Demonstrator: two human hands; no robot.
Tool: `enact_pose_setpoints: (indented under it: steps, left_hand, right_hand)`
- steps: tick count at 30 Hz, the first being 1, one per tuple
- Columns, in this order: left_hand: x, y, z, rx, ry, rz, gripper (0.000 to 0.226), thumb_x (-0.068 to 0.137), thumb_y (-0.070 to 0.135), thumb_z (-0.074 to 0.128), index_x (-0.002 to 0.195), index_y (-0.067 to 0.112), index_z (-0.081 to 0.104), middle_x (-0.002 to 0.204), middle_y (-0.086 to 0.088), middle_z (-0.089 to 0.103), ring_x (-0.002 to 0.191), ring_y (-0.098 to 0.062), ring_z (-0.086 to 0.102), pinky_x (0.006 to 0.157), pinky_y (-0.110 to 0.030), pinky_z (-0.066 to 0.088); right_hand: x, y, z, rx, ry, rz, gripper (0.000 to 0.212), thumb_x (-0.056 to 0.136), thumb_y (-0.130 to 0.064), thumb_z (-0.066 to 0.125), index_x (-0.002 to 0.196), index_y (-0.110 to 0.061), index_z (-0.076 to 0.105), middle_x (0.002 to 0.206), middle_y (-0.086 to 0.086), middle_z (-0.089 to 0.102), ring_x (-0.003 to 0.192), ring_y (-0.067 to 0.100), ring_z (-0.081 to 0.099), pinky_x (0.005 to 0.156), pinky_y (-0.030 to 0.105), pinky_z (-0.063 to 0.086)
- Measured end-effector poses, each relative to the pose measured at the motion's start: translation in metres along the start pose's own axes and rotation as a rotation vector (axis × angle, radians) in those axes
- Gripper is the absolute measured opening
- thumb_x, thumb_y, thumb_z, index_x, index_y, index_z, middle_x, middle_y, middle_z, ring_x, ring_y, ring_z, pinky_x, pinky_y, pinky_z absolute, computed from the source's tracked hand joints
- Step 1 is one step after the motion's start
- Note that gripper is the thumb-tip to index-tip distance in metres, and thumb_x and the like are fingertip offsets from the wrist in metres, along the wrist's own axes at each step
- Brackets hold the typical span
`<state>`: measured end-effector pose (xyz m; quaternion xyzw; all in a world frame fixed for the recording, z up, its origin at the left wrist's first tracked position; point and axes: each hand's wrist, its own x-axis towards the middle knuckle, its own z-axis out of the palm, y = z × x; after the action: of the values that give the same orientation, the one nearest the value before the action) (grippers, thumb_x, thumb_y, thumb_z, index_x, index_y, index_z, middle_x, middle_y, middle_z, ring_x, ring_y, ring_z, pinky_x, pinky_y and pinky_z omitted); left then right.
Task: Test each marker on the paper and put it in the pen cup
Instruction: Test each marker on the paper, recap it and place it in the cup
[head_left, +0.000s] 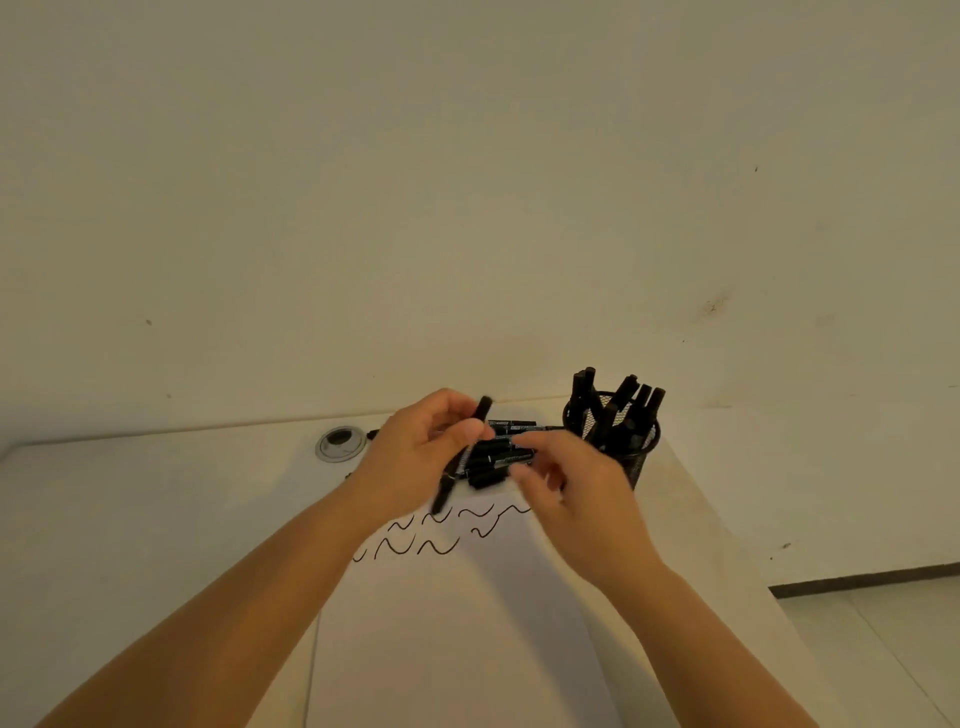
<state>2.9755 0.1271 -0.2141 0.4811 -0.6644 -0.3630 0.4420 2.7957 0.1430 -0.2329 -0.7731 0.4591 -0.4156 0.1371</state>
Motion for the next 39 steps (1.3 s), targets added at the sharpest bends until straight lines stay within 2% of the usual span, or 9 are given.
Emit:
enact_pose_setpoints:
  steps: [2, 6, 10, 13, 18, 26, 30, 33, 39]
  left_hand:
    - [-0.013, 0.011, 0.008, -0.176, -0.033, 0.038, 0.016, 0.092, 0.009, 0.049, 0.091, 0.022, 0.059, 0.081, 0.014, 0.071, 0.083, -0.002, 0.065, 0.074, -0.011, 0.048]
    - [-0.036, 0.015, 0.016, -0.281, -0.019, 0.04, 0.015, 0.09, 0.012, 0.05, 0.095, 0.022, 0.061, 0.087, 0.01, 0.072, 0.087, -0.004, 0.066, 0.074, -0.016, 0.051]
    - [-0.053, -0.004, 0.014, 0.303, -0.06, 0.029, 0.035, 0.086, 0.047, 0.046, 0.119, 0.035, 0.05, 0.105, 0.022, 0.062, 0.098, 0.005, 0.057, 0.087, -0.023, 0.048]
    - [-0.064, -0.015, 0.023, 0.751, -0.108, 0.068, 0.035, 0.092, 0.048, 0.036, 0.12, 0.03, 0.046, 0.102, 0.014, 0.06, 0.082, -0.004, 0.053, 0.068, -0.021, 0.041]
    - [-0.071, -0.015, 0.037, 0.839, -0.118, 0.173, 0.035, 0.095, 0.045, 0.018, 0.108, 0.023, 0.041, 0.075, 0.012, 0.047, 0.06, -0.011, 0.044, 0.052, -0.025, 0.027]
    - [-0.079, -0.007, 0.031, 0.256, -0.339, -0.056, 0.028, 0.098, 0.033, 0.03, 0.074, 0.03, 0.044, 0.055, 0.008, 0.043, 0.05, -0.01, 0.043, 0.054, -0.028, 0.039]
    - [-0.091, -0.023, 0.017, -0.024, -0.407, -0.247, 0.029, 0.098, 0.025, 0.031, 0.074, 0.019, 0.046, 0.054, 0.01, 0.038, 0.044, -0.003, 0.036, 0.048, -0.017, 0.032]
    - [-0.095, -0.04, 0.003, 0.273, -0.252, -0.204, 0.026, 0.098, 0.028, 0.032, 0.075, 0.024, 0.045, 0.051, 0.01, 0.046, 0.045, -0.005, 0.044, 0.05, -0.025, 0.038]
    - [-0.089, -0.058, 0.012, 0.798, -0.093, -0.032, 0.029, 0.096, 0.038, 0.03, 0.107, 0.02, 0.049, 0.091, 0.006, 0.052, 0.079, -0.013, 0.049, 0.068, -0.029, 0.04]
  right_hand:
    - [-0.005, -0.008, 0.014, 0.064, -0.201, 0.012, 0.016, 0.087, -0.036, 0.058, 0.102, -0.032, 0.058, 0.07, -0.016, 0.051, 0.064, 0.0, 0.048, 0.059, 0.014, 0.036]
    - [-0.018, -0.016, 0.033, 0.164, -0.216, 0.023, 0.015, 0.089, -0.033, 0.055, 0.076, -0.026, 0.055, 0.057, -0.012, 0.05, 0.055, 0.006, 0.049, 0.051, 0.02, 0.038]
    - [-0.028, -0.019, 0.035, 0.398, 0.064, 0.225, 0.02, 0.09, -0.029, 0.053, 0.07, -0.03, 0.055, 0.058, -0.013, 0.059, 0.05, 0.003, 0.051, 0.047, 0.016, 0.04]
    - [-0.032, -0.019, 0.034, 0.563, 0.213, 0.385, 0.016, 0.09, -0.022, 0.053, 0.076, -0.022, 0.059, 0.056, -0.01, 0.06, 0.049, 0.001, 0.051, 0.049, 0.012, 0.042]
    - [-0.046, -0.018, 0.04, 0.64, 0.166, 0.518, 0.026, 0.091, -0.024, 0.051, 0.069, -0.012, 0.057, 0.045, -0.008, 0.053, 0.043, 0.0, 0.045, 0.044, 0.01, 0.036]
    - [-0.049, -0.017, 0.027, 0.747, 0.032, 0.404, 0.026, 0.088, -0.027, 0.054, 0.068, -0.011, 0.056, 0.043, -0.009, 0.043, 0.043, 0.005, 0.037, 0.043, 0.015, 0.033]
    - [-0.042, 0.004, 0.01, 0.999, 0.251, 0.501, 0.036, 0.091, -0.01, 0.046, 0.061, -0.022, 0.062, 0.043, -0.01, 0.041, 0.038, 0.002, 0.033, 0.04, 0.013, 0.028]
    - [-0.038, 0.022, -0.003, 0.73, 0.234, 0.377, 0.034, 0.094, -0.013, 0.047, 0.066, -0.027, 0.061, 0.046, -0.008, 0.046, 0.042, 0.003, 0.037, 0.043, 0.013, 0.031]
    - [-0.027, 0.034, 0.033, 0.424, -0.096, 0.39, 0.014, 0.088, -0.017, 0.058, 0.075, -0.023, 0.062, 0.064, -0.004, 0.061, 0.06, 0.002, 0.057, 0.059, 0.013, 0.045]
